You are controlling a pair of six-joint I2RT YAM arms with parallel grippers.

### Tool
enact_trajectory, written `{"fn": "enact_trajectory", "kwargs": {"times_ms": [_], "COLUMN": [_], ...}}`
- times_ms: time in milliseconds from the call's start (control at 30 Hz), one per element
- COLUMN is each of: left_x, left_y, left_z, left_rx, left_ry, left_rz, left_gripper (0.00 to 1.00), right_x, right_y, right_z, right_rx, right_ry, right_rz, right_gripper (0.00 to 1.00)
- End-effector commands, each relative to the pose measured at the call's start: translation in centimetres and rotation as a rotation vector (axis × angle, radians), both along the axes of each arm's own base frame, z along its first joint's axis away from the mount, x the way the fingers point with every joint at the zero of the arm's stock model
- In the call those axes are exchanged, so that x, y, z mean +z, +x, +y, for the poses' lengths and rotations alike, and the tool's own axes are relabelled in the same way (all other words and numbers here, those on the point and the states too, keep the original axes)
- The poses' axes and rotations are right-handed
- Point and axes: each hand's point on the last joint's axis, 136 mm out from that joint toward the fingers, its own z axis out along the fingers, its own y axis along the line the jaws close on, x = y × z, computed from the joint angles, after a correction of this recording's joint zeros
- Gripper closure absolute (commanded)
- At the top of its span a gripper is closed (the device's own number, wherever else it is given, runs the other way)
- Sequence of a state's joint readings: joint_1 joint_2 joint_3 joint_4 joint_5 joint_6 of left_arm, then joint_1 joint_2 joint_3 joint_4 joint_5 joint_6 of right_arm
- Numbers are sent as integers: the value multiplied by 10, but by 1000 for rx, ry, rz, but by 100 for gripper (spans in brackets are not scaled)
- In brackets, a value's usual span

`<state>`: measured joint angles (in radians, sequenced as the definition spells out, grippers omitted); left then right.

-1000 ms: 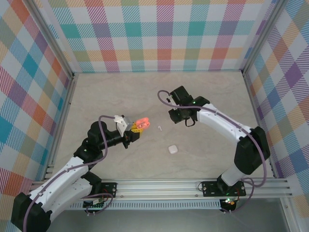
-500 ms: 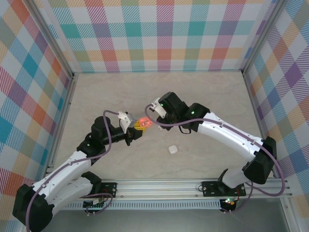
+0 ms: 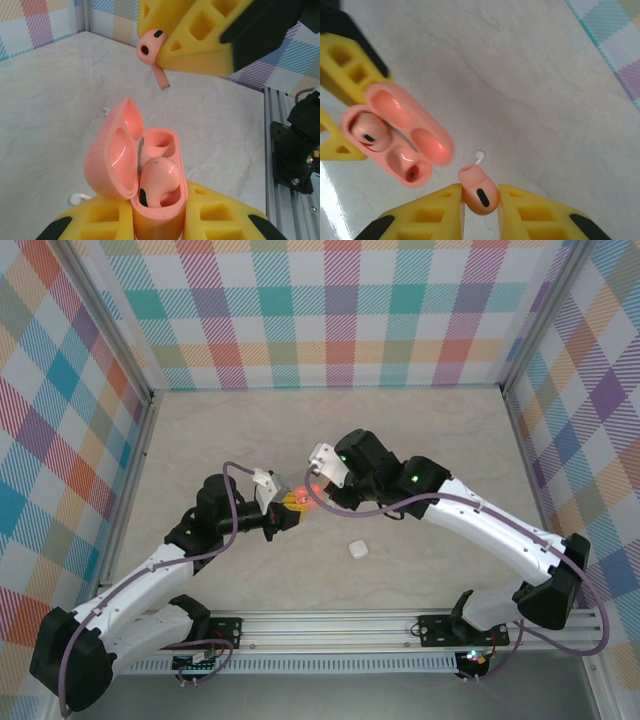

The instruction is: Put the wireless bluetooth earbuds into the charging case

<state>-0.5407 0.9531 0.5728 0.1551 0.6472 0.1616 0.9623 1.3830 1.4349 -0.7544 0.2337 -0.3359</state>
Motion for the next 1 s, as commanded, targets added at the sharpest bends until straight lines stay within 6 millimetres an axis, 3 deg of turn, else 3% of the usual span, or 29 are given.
{"fn": "enact_trajectory", "kwargs": {"times_ms": [0, 967], "left_x": [18, 32], "left_y": [-8, -17], "left_z": [-9, -15], "left_rx": [-81, -140], "left_ry": [-29, -86], "left_rz": [-30, -30], "left_gripper": [95, 96], "right_x": [20, -22], "right_y": [-17, -29], "right_z": [7, 13], "right_rx": [126, 289], "right_ry": [11, -101], "right_rz": [-56, -62], "right_gripper": [76, 75]}}
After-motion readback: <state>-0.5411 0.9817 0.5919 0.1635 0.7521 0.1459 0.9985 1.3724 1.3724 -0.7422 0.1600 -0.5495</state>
